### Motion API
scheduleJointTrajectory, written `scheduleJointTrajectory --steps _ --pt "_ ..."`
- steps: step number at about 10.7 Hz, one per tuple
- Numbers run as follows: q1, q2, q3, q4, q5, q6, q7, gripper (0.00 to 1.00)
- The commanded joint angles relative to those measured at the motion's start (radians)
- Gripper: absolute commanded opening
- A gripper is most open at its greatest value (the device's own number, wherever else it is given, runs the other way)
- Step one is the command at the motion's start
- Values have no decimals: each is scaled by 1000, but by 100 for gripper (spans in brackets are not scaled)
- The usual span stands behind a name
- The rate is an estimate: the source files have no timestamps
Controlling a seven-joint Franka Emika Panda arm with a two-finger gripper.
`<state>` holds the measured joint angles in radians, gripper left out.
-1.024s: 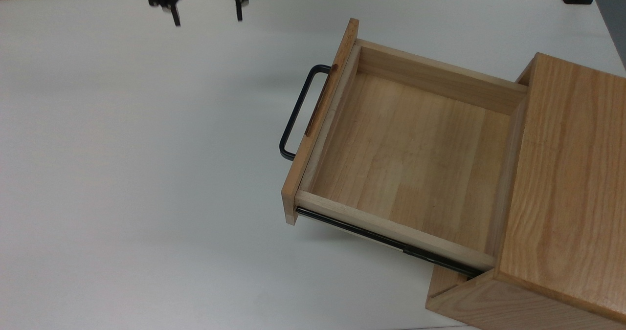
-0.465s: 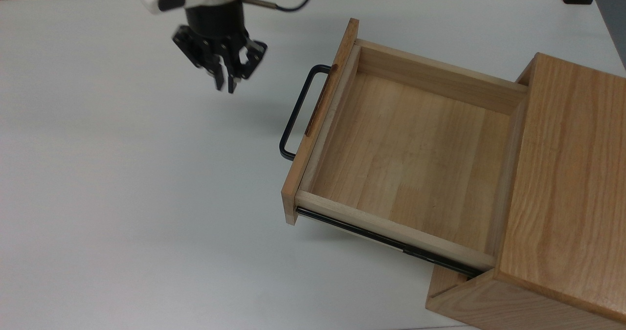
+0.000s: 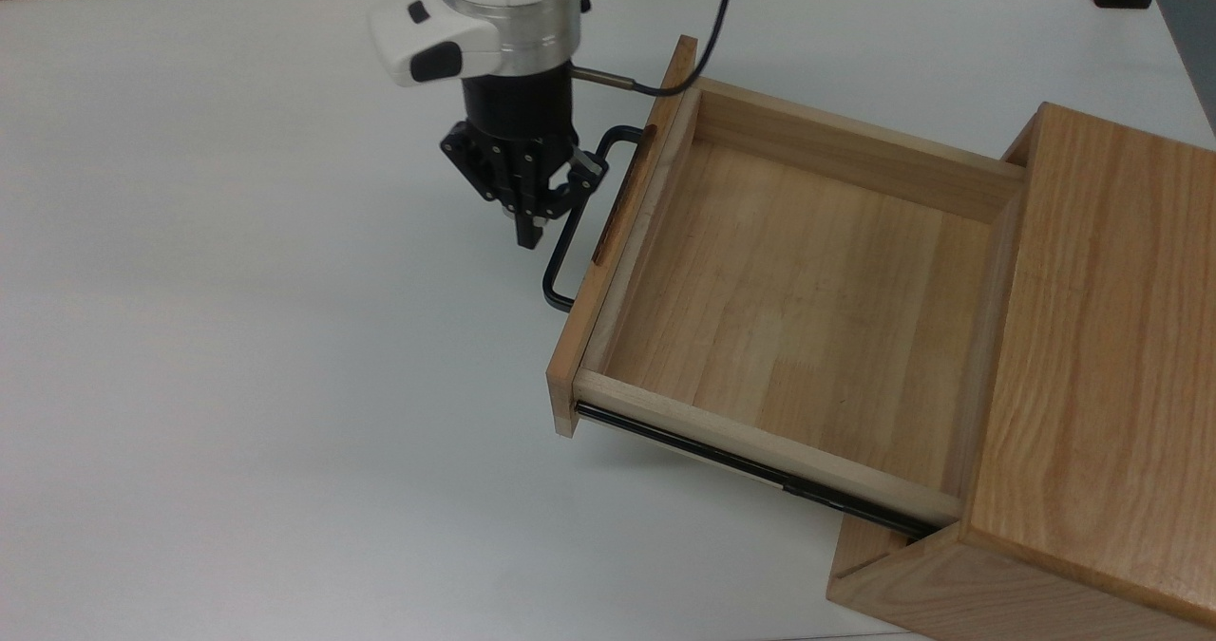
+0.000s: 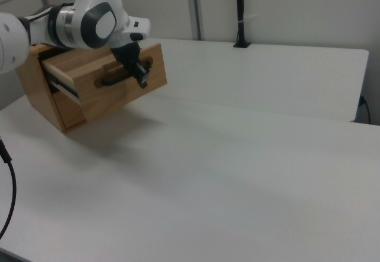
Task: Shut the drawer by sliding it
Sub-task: 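Lower the gripper onto the black bar handle of the drawer front, then push the drawer front with the gripper into the wooden cabinet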
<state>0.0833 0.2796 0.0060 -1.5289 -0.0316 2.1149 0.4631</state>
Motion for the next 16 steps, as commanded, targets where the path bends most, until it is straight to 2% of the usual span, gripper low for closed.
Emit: scheduleJointTrajectory --steps 1,3,5,8,12,16 --pt "19 6 5 13 10 11 35 0" --pt "30 6 14 13 12 11 66 0" --pt "41 22 45 13 10 11 159 0" --pt "41 53 75 12 32 68 374 0" --pt "91 92 77 18 44 169 572 0" --pt "142 139 80 62 39 229 609 0"
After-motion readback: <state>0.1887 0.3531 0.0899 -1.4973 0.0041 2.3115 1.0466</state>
